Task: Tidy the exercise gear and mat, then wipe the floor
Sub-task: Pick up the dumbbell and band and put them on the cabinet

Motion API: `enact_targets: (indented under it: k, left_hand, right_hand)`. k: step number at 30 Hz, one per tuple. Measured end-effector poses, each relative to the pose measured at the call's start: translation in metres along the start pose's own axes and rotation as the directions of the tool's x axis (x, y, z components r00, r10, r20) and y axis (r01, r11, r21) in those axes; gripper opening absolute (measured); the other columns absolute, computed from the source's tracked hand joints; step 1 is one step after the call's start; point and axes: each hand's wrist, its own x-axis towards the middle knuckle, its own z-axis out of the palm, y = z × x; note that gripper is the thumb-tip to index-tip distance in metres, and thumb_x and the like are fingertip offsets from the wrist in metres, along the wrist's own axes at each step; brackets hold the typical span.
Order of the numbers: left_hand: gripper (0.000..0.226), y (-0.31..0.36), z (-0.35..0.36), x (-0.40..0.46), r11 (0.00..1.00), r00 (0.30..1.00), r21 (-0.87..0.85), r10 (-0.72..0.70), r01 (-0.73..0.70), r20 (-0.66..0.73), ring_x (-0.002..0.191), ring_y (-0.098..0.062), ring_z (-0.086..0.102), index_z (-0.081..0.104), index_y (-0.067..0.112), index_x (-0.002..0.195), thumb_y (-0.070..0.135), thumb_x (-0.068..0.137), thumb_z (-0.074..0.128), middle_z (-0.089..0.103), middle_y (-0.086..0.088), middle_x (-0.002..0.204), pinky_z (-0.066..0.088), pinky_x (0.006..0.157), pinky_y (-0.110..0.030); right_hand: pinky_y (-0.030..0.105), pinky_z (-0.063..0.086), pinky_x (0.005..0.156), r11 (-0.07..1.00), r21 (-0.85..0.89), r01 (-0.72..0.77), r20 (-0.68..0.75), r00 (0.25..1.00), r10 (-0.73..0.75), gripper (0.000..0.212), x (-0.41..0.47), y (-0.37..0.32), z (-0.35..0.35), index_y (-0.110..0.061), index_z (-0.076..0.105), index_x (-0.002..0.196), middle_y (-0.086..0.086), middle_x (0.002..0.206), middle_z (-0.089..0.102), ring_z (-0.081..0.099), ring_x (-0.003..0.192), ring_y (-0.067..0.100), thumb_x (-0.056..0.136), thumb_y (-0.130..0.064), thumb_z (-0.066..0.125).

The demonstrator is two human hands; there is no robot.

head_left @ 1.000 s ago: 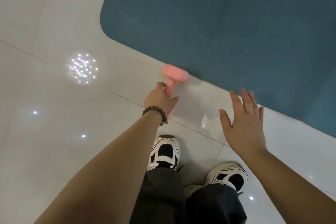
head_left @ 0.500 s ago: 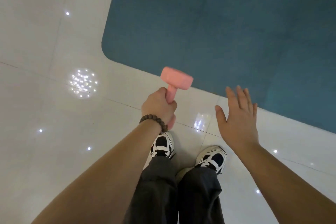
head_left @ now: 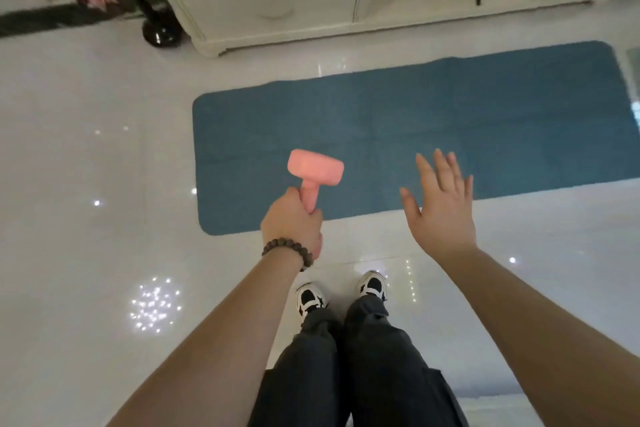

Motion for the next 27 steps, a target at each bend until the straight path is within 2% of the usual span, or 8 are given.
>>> enact_targets:
  k: [6, 12, 20, 27]
  left_hand:
    - [0.008, 0.067, -0.031, -0.053, 0.978, 0.981, 0.091, 0.184, -0.189, 0.064, 0.077, -0.026, 0.056, 0.052, 0.018, 0.087, 0.023, 0.083, 0.057, 0.058, 0.001, 0.08, 0.041, 0.064, -0.031]
    - [0.007, 0.143, -0.008, -0.1, 0.921, 0.92, 0.126, 0.342, -0.369, 0.192, 0.08, -0.027, 0.059, 0.055, 0.019, 0.086, 0.022, 0.081, 0.058, 0.062, 0.0, 0.084, 0.046, 0.066, -0.031]
    - [0.003, 0.272, 0.066, -0.176, 0.811, 0.799, 0.135, 0.508, -0.569, 0.322, 0.071, -0.023, 0.056, 0.053, 0.019, 0.08, 0.019, 0.08, 0.056, 0.057, 0.003, 0.074, 0.036, 0.055, -0.026]
    - [0.005, 0.41, 0.162, -0.24, 0.753, 0.739, 0.138, 0.564, -0.643, 0.369, 0.071, -0.022, 0.059, 0.054, 0.019, 0.084, 0.021, 0.081, 0.057, 0.059, 0.003, 0.076, 0.038, 0.056, -0.026]
  right_hand:
    - [0.051, 0.002, 0.118, 0.979, 0.024, -0.201, -0.131, 0.971, 0.202, 0.059, -0.067, 0.023, -0.084, -0.018, 0.027, 0.149, 0.01, 0.159, 0.015, 0.002, 0.148, 0.025, 0.096, -0.044, 0.031]
    - [0.047, -0.003, 0.119, 0.876, 0.088, -0.475, -0.209, 0.851, 0.482, 0.058, -0.133, 0.085, -0.143, -0.022, 0.017, 0.151, 0.006, 0.16, 0.006, -0.007, 0.147, 0.021, 0.099, -0.044, 0.03]
    - [0.046, -0.004, 0.119, 0.69, 0.195, -0.697, -0.274, 0.637, 0.721, 0.057, -0.202, 0.208, -0.207, -0.022, 0.017, 0.151, 0.005, 0.16, 0.006, -0.007, 0.147, 0.019, 0.1, -0.042, 0.032]
    - [0.047, -0.003, 0.118, 0.621, 0.218, -0.753, -0.274, 0.563, 0.779, 0.057, -0.227, 0.357, -0.262, -0.023, 0.017, 0.151, 0.005, 0.16, 0.006, -0.006, 0.148, 0.021, 0.1, -0.042, 0.032]
